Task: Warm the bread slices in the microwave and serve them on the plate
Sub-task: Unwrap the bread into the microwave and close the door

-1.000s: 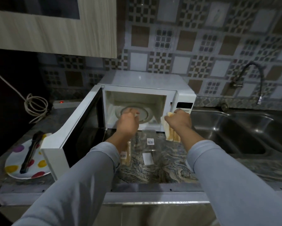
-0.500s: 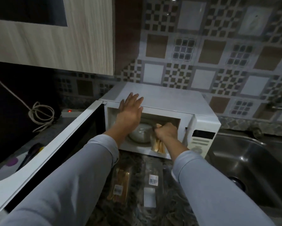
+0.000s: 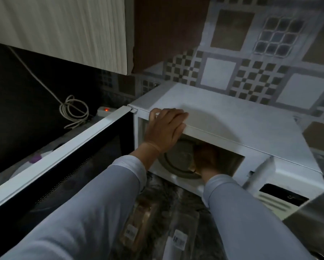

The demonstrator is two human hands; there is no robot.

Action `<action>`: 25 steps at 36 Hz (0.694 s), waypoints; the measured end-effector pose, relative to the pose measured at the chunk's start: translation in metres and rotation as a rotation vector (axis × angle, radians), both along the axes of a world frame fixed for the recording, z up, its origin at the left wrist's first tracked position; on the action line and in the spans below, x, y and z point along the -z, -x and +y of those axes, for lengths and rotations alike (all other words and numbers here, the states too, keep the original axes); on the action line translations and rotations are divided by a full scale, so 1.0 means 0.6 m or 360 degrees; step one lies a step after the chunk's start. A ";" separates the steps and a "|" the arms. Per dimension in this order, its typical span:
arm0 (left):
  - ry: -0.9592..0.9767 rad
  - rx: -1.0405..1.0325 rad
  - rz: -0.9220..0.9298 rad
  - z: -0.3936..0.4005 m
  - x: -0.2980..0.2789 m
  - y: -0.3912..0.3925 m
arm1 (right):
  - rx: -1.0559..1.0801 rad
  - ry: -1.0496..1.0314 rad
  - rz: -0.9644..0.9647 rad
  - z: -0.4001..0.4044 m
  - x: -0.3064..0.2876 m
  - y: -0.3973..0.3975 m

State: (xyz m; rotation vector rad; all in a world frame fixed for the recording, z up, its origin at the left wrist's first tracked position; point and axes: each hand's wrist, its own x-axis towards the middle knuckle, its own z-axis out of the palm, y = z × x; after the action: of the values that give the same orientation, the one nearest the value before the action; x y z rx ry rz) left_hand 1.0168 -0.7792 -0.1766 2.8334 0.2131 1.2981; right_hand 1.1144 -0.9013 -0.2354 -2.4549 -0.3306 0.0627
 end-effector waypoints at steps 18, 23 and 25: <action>0.0023 0.0031 -0.0032 -0.004 0.000 0.005 | -0.0077 0.0149 -0.0133 -0.003 0.008 -0.013; 0.0194 0.0040 0.0127 -0.018 -0.014 0.022 | 0.0171 -0.0053 -0.0112 -0.016 -0.022 0.007; 0.0288 0.0071 0.0196 -0.021 -0.016 0.035 | 0.0167 -0.0060 -0.0071 -0.018 -0.033 0.031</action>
State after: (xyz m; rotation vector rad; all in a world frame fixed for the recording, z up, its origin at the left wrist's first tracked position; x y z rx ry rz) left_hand 0.9957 -0.7920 -0.1671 2.7488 0.2543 1.0395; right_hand 1.0959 -0.9124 -0.2156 -2.4347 -0.2200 -0.0429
